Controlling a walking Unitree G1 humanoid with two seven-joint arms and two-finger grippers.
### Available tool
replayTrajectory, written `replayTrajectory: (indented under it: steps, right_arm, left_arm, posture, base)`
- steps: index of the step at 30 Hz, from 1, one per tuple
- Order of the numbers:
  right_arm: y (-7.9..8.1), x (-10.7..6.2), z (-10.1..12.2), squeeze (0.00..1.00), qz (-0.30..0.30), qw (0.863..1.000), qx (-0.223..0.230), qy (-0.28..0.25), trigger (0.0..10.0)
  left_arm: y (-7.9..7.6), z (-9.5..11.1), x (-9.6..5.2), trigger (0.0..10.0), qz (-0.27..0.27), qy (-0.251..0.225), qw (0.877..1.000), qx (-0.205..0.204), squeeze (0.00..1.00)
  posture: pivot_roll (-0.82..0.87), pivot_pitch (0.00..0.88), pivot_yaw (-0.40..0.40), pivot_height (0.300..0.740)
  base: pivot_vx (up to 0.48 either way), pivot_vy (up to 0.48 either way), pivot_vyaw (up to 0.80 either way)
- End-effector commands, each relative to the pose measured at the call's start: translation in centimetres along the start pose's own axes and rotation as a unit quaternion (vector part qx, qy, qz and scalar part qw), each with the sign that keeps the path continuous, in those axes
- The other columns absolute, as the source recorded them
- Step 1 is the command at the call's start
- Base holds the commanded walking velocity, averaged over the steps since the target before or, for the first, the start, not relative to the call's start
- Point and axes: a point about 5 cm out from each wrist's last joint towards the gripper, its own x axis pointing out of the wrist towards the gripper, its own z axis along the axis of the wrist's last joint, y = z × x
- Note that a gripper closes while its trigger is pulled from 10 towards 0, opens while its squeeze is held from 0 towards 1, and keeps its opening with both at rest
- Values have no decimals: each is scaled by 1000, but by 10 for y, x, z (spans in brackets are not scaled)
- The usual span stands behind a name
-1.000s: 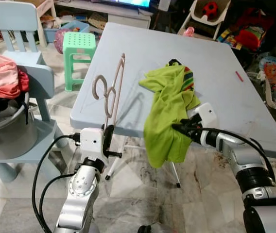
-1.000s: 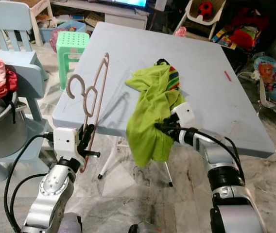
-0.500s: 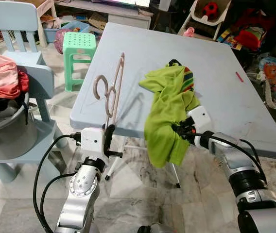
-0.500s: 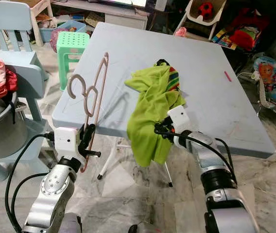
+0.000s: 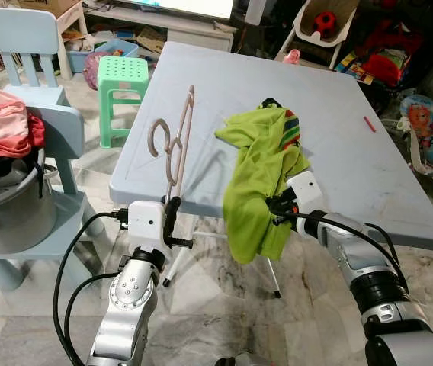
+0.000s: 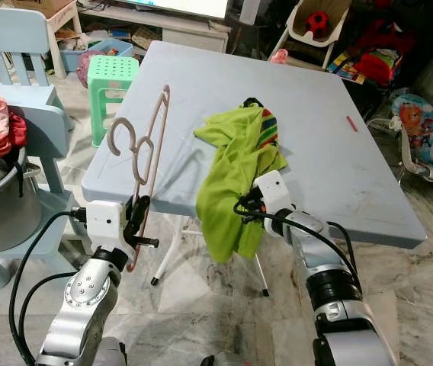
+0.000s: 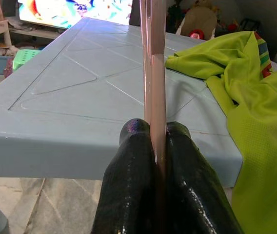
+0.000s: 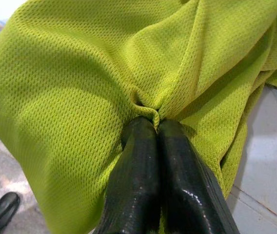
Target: Hang hanger
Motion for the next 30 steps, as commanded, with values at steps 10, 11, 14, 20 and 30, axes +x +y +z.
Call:
replayTrajectory:
  steps: [10,11,14,20,30]
  right_arm:
    - [-13,0,-20,0,-72,994,76,35,0]
    - [-14,0,-21,0,-80,992,85,35,0]
    - [-19,0,-22,0,-106,988,112,31,0]
    - [-28,7,0,0,-145,975,166,-18,0]
    - [-20,34,97,0,-161,954,223,-123,0]
  left_arm:
    - [-6,0,2,10000,-4,1,1000,-3,0]
    - [-6,0,2,10000,-4,1,1000,-3,0]
    - [-6,0,0,10000,-2,1,1000,-4,0]
    - [-6,0,-3,10000,1,3,1000,-6,0]
    - [-10,-1,-6,10000,9,5,1000,-12,0]
  posture:
    - [86,3,-141,740]
    - [87,3,-141,740]
    - [89,7,-143,740]
    - [91,21,-151,740]
    - [107,44,-184,740]
  base:
    - [0,0,0]
    - [0,0,0]
    - [0,0,0]
    - [0,0,0]
    - [0,0,0]
